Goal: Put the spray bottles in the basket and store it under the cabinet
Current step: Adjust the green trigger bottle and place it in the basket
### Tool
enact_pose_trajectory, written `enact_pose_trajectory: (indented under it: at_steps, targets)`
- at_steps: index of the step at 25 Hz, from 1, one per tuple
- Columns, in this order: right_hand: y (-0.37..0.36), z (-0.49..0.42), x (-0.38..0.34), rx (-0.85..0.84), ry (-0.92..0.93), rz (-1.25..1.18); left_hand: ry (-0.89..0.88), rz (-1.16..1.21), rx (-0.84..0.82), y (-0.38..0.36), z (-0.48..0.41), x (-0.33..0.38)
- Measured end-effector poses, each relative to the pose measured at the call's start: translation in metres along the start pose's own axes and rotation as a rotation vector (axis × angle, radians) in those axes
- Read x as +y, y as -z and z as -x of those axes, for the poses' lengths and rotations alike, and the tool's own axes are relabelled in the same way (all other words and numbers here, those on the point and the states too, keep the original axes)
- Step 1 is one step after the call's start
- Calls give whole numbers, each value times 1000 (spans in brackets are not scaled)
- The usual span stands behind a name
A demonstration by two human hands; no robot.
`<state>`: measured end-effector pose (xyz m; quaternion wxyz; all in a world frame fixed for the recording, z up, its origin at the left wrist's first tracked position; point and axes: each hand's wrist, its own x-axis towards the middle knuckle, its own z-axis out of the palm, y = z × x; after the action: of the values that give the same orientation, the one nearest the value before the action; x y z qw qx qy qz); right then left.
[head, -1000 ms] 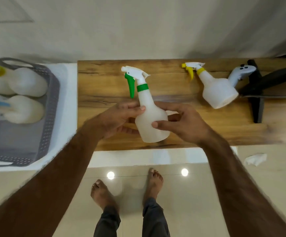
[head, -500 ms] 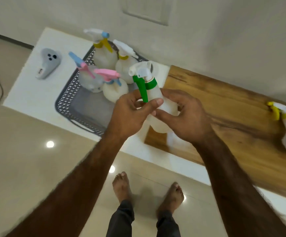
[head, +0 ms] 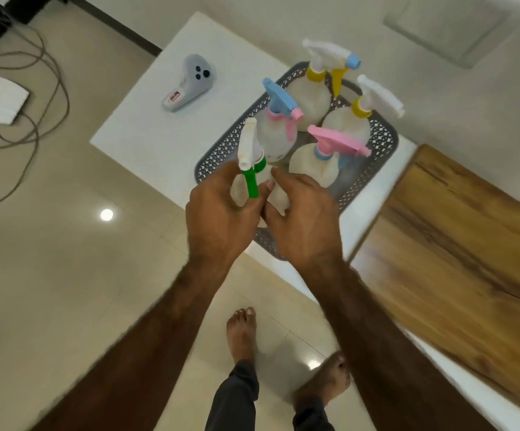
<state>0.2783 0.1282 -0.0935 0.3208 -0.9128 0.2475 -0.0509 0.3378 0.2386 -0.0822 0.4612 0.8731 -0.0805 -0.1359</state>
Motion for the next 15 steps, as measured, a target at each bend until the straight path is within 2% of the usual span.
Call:
enact_pose_trajectory:
  at_steps: [4,8,11,15]
  targets:
    - [-51,-36,0,-62,33,-40,48,-81,22,0,-35,-31]
    - [-69,-64,9,-72,72,-88,-48,-217,12,-11,-56,-54]
    - [-70,-69,11,-57,98,-176,-48,-263,34,-16,-60,-61]
    - [-74,-59,14,-19,2,-91,-92,-328,80,-22,-58,-65]
